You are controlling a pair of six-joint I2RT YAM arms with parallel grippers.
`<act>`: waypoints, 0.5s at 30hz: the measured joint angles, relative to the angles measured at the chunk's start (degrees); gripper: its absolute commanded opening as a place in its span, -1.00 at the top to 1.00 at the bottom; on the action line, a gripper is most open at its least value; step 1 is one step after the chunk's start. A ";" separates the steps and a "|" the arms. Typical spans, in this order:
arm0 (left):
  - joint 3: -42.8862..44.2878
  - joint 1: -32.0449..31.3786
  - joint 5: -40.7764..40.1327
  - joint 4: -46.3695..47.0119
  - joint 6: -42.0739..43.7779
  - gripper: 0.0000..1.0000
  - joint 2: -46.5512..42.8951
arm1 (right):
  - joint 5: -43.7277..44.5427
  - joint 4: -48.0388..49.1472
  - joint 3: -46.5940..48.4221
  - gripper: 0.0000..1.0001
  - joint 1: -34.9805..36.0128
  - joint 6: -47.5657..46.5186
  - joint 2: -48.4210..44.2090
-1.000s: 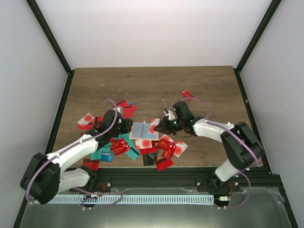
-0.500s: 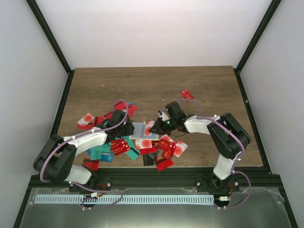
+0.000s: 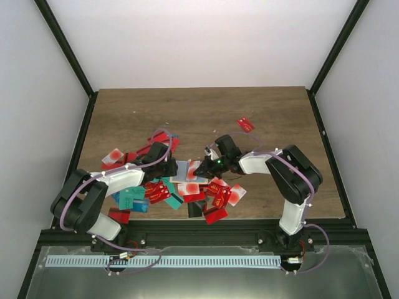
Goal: Put the credit cards into the card holder
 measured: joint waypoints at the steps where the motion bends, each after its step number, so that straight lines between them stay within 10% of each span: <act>1: 0.07 0.00 0.02 0.09 0.02 0.03 0.09 | -0.33 0.31 0.00 0.99 0.00 0.11 0.22; 15: 0.07 0.37 1.20 0.79 1.07 0.10 1.60 | -4.37 2.49 1.18 0.99 0.00 1.73 4.15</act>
